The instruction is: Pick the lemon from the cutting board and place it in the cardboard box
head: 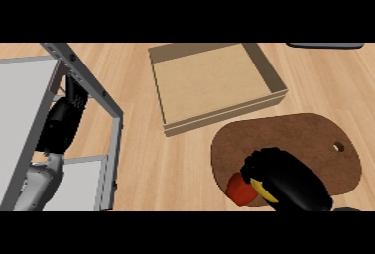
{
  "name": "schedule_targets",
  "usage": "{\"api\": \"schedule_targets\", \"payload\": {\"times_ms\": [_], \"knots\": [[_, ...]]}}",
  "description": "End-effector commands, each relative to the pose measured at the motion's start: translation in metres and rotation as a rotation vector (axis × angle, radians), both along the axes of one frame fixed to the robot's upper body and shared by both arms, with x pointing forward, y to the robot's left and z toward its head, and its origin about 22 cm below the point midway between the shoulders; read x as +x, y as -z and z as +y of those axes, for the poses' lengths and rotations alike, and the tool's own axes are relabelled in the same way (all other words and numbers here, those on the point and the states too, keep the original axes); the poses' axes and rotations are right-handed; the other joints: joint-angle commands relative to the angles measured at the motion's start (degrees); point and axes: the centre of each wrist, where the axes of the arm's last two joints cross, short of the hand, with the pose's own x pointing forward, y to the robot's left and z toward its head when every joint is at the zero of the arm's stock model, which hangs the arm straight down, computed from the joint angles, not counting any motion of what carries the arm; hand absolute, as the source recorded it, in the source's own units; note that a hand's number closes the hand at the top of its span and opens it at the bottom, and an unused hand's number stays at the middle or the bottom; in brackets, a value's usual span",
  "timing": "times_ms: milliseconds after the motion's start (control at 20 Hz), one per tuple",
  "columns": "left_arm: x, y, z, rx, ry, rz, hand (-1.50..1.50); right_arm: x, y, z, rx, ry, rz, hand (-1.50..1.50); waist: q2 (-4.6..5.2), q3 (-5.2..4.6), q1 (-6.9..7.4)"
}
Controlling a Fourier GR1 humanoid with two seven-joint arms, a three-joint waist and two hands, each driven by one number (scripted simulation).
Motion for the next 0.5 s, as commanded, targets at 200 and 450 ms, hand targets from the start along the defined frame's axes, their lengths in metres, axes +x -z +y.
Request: {"api": "schedule_targets", "payload": {"times_ms": [200, 450], "knots": [[-0.015, 0.024, -0.042, -0.024, 0.172, 0.117, 0.00, -0.003, -0.055, 0.004, 0.157, -0.140, -0.102, 1.50, 0.32, -0.15, -3.21], [-0.019, 0.019, -0.036, -0.011, 0.166, 0.111, 0.00, -0.030, -0.096, 0.000, 0.274, -0.230, -0.082, 1.50, 0.05, -0.16, -4.36]]}}
